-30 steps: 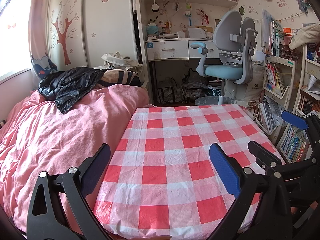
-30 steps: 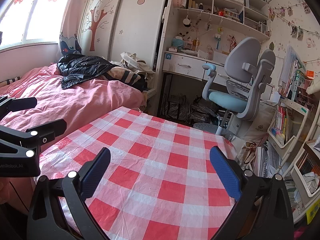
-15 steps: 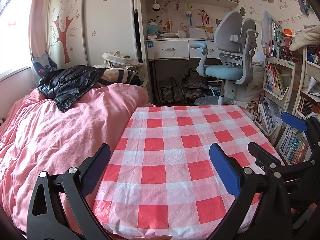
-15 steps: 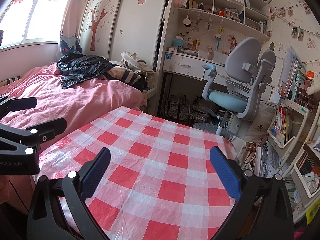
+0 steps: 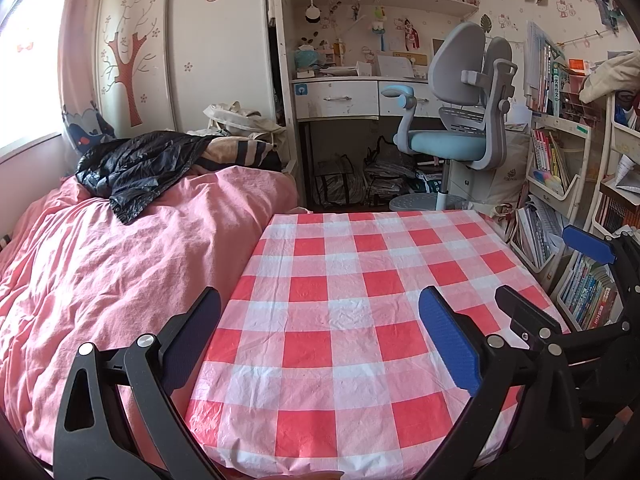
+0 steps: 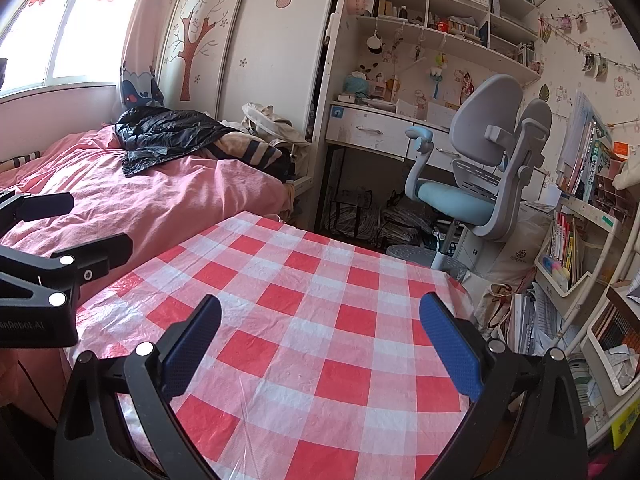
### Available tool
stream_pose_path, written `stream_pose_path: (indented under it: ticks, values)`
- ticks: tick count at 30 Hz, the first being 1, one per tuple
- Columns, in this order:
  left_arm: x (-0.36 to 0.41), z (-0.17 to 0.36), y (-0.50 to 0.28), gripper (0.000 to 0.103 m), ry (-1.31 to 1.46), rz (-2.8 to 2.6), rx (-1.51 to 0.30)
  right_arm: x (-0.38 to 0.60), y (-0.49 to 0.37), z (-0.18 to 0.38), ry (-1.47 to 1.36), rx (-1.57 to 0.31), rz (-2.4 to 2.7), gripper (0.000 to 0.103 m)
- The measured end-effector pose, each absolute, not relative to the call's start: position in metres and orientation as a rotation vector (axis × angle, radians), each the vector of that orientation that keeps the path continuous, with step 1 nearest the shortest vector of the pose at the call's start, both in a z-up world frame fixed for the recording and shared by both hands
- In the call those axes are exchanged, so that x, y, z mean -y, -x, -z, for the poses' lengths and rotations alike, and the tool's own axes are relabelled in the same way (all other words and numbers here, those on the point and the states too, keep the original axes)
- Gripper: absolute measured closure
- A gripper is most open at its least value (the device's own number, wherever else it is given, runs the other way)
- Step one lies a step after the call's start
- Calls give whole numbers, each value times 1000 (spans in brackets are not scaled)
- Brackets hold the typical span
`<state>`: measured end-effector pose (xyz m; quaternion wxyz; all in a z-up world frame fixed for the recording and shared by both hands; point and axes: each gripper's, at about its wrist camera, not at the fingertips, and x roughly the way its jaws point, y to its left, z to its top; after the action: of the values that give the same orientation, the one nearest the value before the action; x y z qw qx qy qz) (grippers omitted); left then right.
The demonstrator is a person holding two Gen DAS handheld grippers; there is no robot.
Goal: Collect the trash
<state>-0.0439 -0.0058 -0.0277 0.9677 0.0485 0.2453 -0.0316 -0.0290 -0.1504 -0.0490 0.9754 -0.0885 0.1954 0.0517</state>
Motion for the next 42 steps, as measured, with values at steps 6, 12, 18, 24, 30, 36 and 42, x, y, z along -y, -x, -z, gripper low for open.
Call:
stream_pose_path:
  ticks: [6,12,18,24,30,36,42]
  values:
    - [6,28,44,7,-98,63,-496,150,29,52,187,-393,-106,8]
    - [5,26,43,7,-87,66,-500,150,31,54,193,-393,-108,8]
    - [1,22,40,7,-78,65,-502,152,32,55,195,-393,-108,8]
    - [1,22,40,7,-77,65,-502,152,32,54,194,-394,-108,8]
    - [1,22,39,7,-71,65,-504,149,30,53,196,-395,-108,8]
    - [0,25,38,7,-67,65,-505,150,32,54,197,-395,-108,8]
    - [0,25,39,7,-67,65,-505,149,30,53,198,-395,-108,8]
